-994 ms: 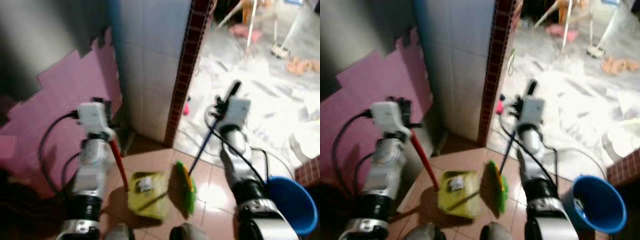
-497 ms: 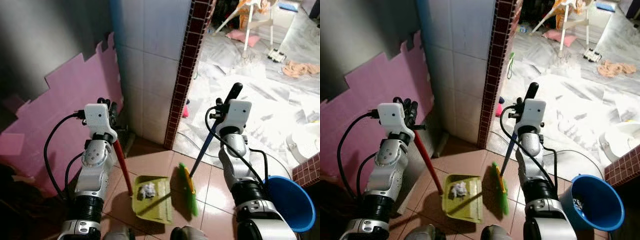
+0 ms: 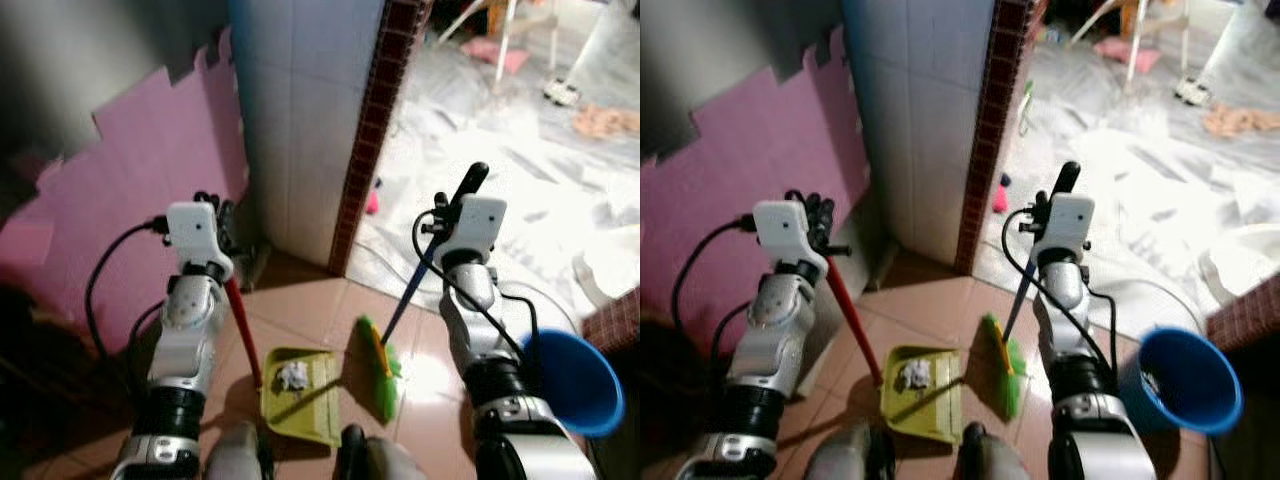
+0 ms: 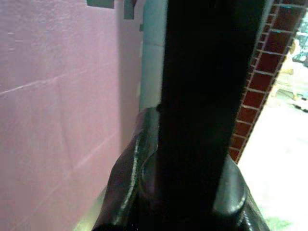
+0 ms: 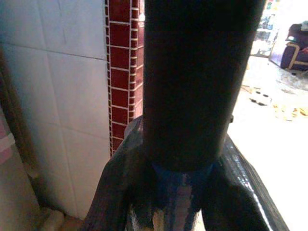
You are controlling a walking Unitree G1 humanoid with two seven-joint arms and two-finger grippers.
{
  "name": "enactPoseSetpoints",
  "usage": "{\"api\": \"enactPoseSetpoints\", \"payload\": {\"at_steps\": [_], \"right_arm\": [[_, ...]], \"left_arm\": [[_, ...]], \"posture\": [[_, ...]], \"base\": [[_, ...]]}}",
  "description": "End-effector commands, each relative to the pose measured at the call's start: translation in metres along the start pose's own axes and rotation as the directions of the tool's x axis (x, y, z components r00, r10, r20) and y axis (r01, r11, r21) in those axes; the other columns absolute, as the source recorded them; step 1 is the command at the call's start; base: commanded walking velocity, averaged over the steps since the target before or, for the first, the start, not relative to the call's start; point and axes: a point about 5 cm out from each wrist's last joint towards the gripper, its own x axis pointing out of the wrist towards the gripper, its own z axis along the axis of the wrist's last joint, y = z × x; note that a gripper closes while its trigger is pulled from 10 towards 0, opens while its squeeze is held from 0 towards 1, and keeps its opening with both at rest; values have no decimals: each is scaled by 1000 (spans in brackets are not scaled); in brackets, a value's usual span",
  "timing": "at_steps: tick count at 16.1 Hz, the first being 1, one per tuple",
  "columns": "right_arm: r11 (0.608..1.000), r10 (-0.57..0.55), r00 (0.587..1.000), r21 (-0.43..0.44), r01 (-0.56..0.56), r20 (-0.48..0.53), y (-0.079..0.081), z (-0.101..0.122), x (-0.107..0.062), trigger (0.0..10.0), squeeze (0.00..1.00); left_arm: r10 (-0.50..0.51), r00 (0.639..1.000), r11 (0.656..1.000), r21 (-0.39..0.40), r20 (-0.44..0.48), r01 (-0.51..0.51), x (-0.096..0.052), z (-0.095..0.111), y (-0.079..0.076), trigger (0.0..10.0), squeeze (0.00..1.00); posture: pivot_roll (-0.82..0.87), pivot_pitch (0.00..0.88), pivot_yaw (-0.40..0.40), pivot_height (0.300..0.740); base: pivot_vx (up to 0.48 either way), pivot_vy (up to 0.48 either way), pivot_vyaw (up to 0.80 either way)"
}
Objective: Sweep floor
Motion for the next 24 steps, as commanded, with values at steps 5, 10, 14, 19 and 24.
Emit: {"api": "enactPoseSetpoints", "payload": {"at_steps": [5, 10, 14, 19, 24], "right_arm": [[1000, -5, 1000, -9, 5, -8, -2, -1, 1, 10000, 0], [1000, -5, 1000, -16, 5, -24, -5, -5, -1, 10000, 0], [1000, 0, 1000, -26, -1, -29, -4, -4, 1, 10000, 0], [998, 1, 999, -63, -4, -52, -9, -9, -2, 10000, 0], [997, -20, 998, -75, 16, -59, -16, -13, -8, 10000, 0]], "left_arm": [[-25, 999, 1000, -10, 45, 25, 4, 11, -6, 10000, 0], [-23, 999, 1000, -6, 40, 24, 4, 10, -4, 10000, 0], [-21, 999, 996, -86, 49, 26, 11, 19, 2, 10000, 0], [11, 1000, 988, -155, -1, -11, 7, 9, 9, 10000, 0], [-3, 1000, 979, -206, 21, 7, 3, 10, 11, 10000, 0]], "posture": [[18, 0, -24, 740], [15, 0, -22, 740], [25, 0, -33, 740], [10, 0, -32, 740], [-5, 0, -18, 740]], "base": [[-305, 0, -738], [-167, 0, -351], [0, 0, 0], [0, 0, -121], [0, 0, -800]]}}
